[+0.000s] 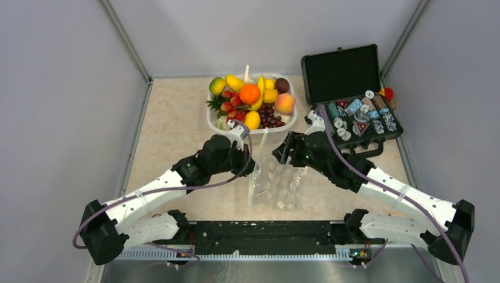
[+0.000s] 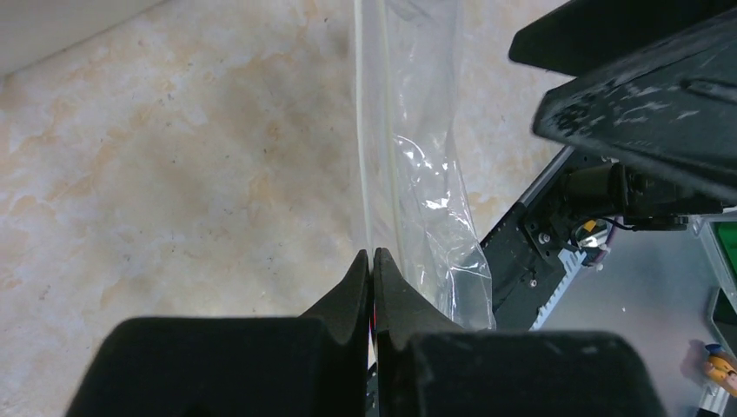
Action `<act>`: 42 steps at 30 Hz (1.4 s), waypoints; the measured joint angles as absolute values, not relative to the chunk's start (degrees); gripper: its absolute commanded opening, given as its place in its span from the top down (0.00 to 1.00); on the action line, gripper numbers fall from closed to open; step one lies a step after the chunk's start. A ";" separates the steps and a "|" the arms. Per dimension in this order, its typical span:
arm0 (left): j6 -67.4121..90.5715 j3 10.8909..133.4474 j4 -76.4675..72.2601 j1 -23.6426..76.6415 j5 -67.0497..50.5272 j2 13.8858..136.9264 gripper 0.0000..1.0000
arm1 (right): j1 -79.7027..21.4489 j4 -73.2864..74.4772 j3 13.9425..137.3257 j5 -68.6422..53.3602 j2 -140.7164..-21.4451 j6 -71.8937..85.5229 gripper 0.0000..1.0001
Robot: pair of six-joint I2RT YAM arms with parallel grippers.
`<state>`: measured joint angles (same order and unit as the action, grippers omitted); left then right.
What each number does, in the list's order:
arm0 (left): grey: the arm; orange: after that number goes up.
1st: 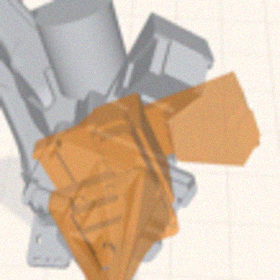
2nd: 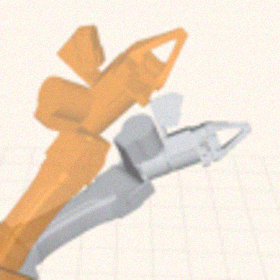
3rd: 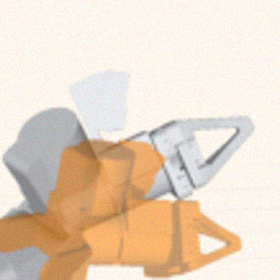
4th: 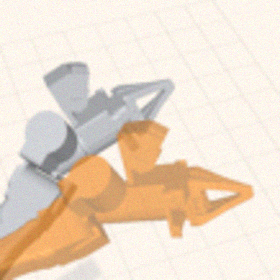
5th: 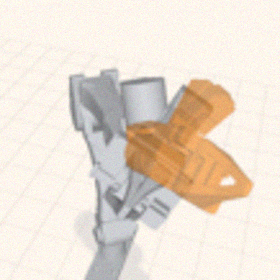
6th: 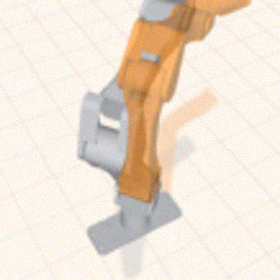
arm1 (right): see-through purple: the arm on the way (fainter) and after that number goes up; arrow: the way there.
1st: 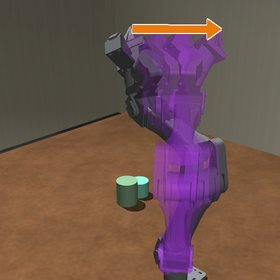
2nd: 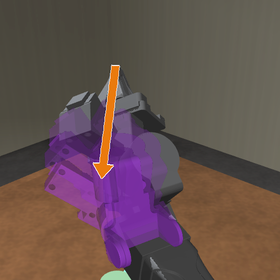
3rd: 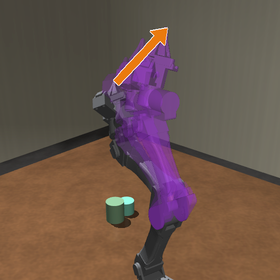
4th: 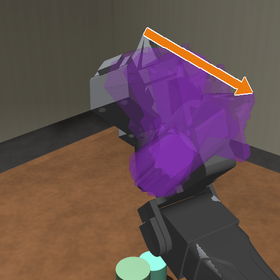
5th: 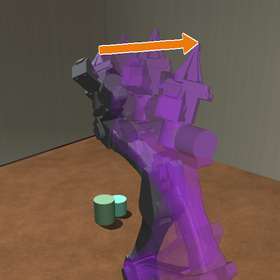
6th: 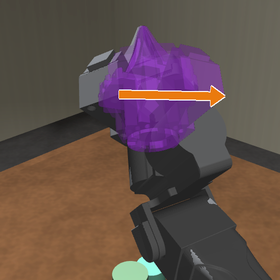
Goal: Place the food in the zip-top bag and seal the zipper
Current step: Open the zipper of the food storage bag at the center of the board.
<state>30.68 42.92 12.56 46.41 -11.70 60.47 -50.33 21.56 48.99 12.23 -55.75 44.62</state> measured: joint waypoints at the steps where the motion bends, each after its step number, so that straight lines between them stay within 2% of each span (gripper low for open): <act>1: 30.68 42.92 12.23 47.11 -10.72 60.12 1.00 | -52.31 22.59 50.00 14.28 -56.38 45.89 0.35; 7: 30.50 43.09 11.66 51.29 -4.78 57.71 1.00 | -62.17 23.51 50.89 23.20 -57.95 51.70 0.40; 14: 30.00 44.34 11.57 54.63 3.55 56.36 1.00 | -66.35 25.65 56.16 28.23 -62.43 53.76 0.46; 19: 29.78 45.30 11.66 57.12 8.21 56.42 1.00 | -66.83 25.30 56.27 28.93 -62.43 53.80 0.51; 26: 28.67 47.99 12.43 60.71 13.23 58.41 1.00 | -67.51 24.45 56.82 29.08 -62.54 52.90 0.51; 33: 28.34 48.01 13.30 61.47 14.87 58.72 1.00 | -67.57 23.31 57.91 30.59 -62.87 52.69 0.56; 42: 28.10 49.06 13.37 61.95 14.61 59.61 1.00 | -67.66 20.69 57.84 32.08 -63.57 51.59 0.55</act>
<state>28.10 49.06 13.37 61.95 14.61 59.61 -67.66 20.69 57.84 32.08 -63.57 51.59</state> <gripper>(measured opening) 0.002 0.450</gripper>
